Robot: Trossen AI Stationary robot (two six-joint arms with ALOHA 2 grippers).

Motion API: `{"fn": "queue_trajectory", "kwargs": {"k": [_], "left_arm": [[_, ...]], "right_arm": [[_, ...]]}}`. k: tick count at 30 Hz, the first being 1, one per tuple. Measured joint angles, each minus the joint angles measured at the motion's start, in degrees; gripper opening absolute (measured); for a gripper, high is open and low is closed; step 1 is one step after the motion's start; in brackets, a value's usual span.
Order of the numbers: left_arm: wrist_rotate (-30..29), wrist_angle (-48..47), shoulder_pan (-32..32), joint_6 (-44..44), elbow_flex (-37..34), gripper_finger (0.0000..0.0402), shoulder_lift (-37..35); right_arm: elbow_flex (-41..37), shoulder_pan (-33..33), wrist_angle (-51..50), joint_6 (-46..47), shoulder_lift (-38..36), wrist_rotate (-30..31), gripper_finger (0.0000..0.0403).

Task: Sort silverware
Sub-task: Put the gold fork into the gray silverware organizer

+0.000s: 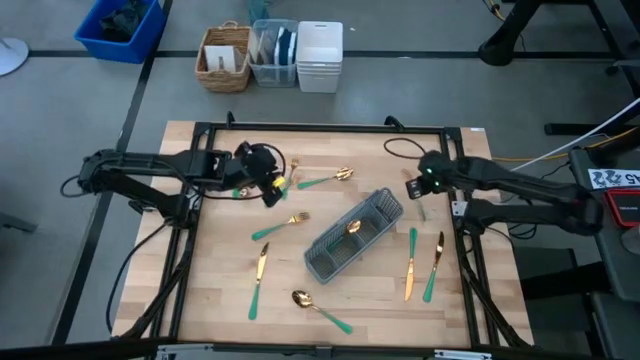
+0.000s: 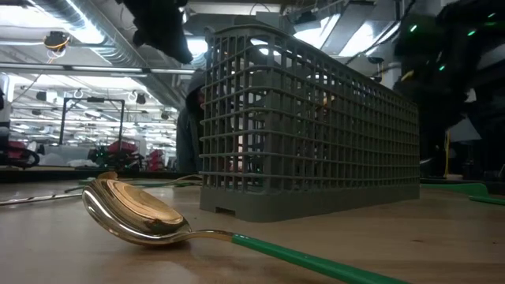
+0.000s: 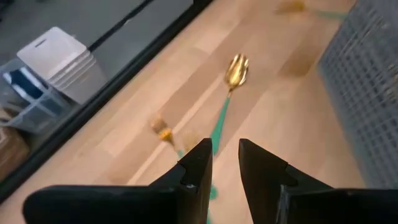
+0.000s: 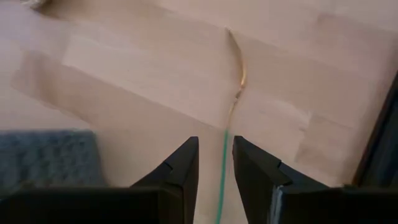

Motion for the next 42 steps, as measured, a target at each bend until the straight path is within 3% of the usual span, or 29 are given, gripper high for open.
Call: {"fn": "queue_trajectory", "kwargs": {"k": [7, 16, 30, 37, 42], "left_arm": [[0.8, -2.2, 3.0, 0.2, 0.0, 0.0072, 0.0], [0.8, -3.4, 3.5, 0.5, 0.0, 0.0072, 0.0], [0.8, -3.4, 3.5, 0.8, 0.0, 0.0072, 0.0], [0.8, -3.4, 3.5, 0.9, 0.0, 0.0072, 0.0], [0.8, -3.4, 3.5, 0.9, 0.0, 0.0072, 0.0]], "right_arm": [[0.0, -6.6, 6.3, -5.4, 10.7, -5.2, 0.0101], [0.0, -12.0, 10.5, -9.8, 19.1, -4.9, 0.0101], [0.0, -18.5, 14.7, -14.9, 19.8, -4.9, 0.0101], [0.0, -18.4, 14.7, -17.8, 19.8, -8.9, 0.0101], [0.0, -18.4, 15.1, -19.1, 19.8, -6.8, 0.0101]]}}
